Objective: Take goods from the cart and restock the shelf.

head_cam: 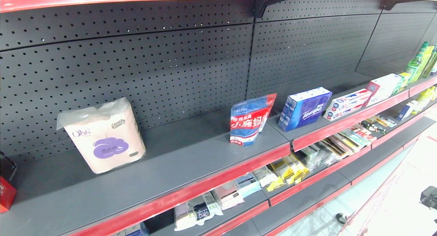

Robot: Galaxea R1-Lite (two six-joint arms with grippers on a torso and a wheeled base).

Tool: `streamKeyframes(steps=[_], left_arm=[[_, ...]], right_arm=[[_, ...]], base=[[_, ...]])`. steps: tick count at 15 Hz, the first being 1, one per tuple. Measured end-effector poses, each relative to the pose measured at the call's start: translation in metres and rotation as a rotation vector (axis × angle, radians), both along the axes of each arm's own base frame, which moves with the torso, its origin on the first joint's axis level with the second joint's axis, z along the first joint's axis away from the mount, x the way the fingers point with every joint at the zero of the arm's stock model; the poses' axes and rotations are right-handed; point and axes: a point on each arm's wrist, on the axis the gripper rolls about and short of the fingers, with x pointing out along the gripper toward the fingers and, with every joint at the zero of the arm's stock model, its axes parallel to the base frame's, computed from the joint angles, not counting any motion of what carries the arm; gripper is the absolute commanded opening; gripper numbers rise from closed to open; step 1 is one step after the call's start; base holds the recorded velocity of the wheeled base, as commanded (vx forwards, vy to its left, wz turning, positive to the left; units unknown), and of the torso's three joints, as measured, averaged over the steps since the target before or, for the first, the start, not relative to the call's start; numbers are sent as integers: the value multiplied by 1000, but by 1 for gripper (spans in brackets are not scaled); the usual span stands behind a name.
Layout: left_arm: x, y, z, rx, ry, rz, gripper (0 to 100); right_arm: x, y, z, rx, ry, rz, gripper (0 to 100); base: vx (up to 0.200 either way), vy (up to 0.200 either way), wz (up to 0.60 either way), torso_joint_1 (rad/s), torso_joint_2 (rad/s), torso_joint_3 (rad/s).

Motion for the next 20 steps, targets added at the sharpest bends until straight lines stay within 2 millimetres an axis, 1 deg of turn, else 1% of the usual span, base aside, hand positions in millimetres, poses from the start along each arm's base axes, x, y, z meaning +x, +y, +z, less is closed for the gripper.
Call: streamKeyframes(steps=[3,6,9,12,15,20], left_arm=[[0,0,0,0,0,1,100],[0,0,0,0,0,0,100],[0,0,0,0,0,0,100],[0,0,0,0,0,0,100],[0,0,0,0,0,0,100],[0,0,0,0,0,0,100]], right_arm=[[3,-5,-24,59,55,63,100],[11,-15,-40,75,81,95,100],[13,-18,-51,111,101,99,100],[12,-20,-57,106,109,138,100],[13,-21,-58,106,111,140,100],[20,-29,-56,29,59,142,100]], base=[[0,0,0,0,0,0],[0,0,0,0,0,0],[0,0,0,0,0,0],[0,0,0,0,0,0],[0,0,0,0,0,0],[0,0,0,0,0,0]])
